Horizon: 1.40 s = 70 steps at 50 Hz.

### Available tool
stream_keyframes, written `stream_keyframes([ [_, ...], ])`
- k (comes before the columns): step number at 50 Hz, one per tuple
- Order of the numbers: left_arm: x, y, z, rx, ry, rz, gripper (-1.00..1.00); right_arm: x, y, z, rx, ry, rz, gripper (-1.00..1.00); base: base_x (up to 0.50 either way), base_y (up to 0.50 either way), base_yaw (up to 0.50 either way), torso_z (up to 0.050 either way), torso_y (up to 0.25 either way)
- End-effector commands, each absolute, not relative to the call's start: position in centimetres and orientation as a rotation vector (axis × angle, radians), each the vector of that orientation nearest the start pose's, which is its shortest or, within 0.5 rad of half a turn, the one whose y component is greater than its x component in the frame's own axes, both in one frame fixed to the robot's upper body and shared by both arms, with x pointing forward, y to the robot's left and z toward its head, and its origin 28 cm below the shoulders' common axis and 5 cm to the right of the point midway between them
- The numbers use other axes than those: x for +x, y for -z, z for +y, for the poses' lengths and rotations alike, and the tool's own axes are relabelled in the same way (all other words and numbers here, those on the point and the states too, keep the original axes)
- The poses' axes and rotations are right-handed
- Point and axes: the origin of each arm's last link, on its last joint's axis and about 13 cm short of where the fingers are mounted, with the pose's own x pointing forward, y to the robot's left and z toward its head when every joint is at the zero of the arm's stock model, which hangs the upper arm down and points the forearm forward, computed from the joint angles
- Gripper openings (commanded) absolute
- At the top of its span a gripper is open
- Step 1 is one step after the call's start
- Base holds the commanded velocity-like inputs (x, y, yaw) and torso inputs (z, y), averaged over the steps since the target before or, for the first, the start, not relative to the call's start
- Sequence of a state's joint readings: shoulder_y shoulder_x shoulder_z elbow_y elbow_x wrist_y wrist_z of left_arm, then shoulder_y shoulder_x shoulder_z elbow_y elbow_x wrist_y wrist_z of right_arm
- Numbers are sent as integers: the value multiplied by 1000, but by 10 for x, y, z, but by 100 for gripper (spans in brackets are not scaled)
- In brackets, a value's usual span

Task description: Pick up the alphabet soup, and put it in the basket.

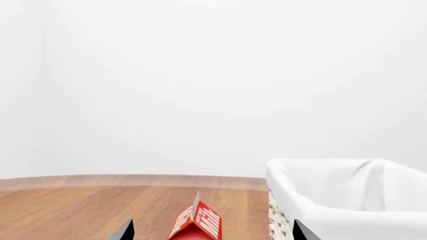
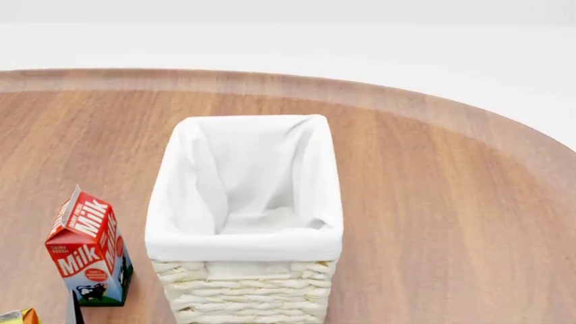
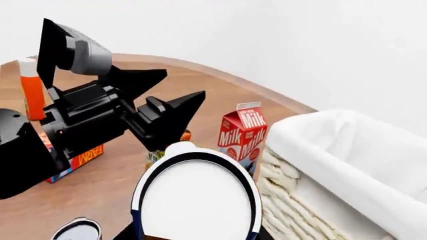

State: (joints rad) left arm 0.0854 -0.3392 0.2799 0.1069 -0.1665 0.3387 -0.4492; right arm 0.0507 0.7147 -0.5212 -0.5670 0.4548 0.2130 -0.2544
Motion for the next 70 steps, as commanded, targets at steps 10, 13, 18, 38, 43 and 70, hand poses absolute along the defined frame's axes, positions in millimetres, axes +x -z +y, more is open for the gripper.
stream_keyframes([
  [10, 186, -35, 223, 26, -120, -294, 100, 199, -149, -120, -204, -714, -108, -100, 0, 0, 0, 0, 1],
  [13, 186, -34, 222, 27, -119, -292, 100, 204, -158, -117, -235, -695, -101, -100, 0, 0, 0, 0, 0],
  [18, 186, -34, 222, 27, -115, -290, 100, 218, -170, -113, -219, -640, -109, -100, 0, 0, 0, 0, 0],
  [38, 187, -34, 222, 24, -113, -289, 100, 284, -233, -89, -201, -468, -69, -100, 0, 0, 0, 0, 1],
  [43, 187, -34, 222, 25, -111, -289, 100, 303, -247, -81, -201, -442, -39, -100, 0, 0, 0, 0, 2],
  [70, 188, -33, 221, 29, -107, -282, 100, 386, -272, -47, -343, -305, 216, -100, 0, 0, 0, 0, 1],
])
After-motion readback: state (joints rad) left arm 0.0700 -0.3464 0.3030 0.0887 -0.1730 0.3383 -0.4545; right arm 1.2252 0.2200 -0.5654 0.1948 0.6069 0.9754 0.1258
